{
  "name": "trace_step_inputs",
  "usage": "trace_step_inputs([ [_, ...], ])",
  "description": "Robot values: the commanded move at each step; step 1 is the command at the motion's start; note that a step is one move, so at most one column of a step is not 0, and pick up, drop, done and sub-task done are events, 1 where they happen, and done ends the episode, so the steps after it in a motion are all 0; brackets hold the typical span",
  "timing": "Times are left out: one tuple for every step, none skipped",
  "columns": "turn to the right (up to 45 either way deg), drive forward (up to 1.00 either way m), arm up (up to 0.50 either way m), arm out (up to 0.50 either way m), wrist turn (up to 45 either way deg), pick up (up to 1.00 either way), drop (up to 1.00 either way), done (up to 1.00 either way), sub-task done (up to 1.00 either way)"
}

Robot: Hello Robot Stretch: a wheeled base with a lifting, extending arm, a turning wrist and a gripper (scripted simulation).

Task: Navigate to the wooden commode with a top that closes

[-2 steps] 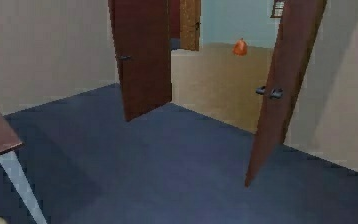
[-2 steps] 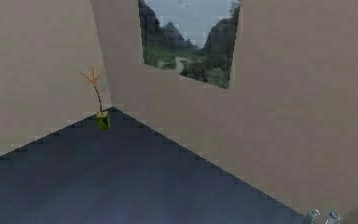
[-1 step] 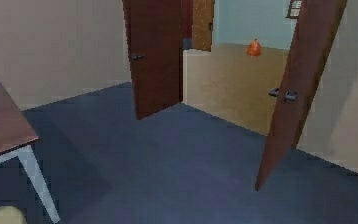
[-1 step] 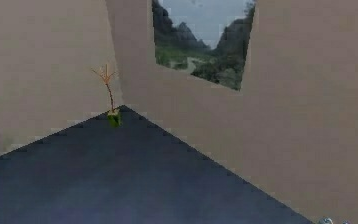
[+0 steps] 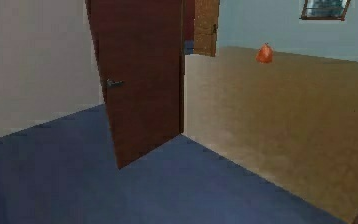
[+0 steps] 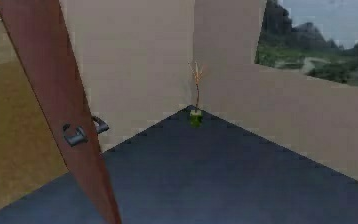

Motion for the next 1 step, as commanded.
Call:
trace_step_inputs([
  [0.0, 0.5, 0.0, 0.0, 0.0, 0.0, 0.0, 0.0, 0.0],
])
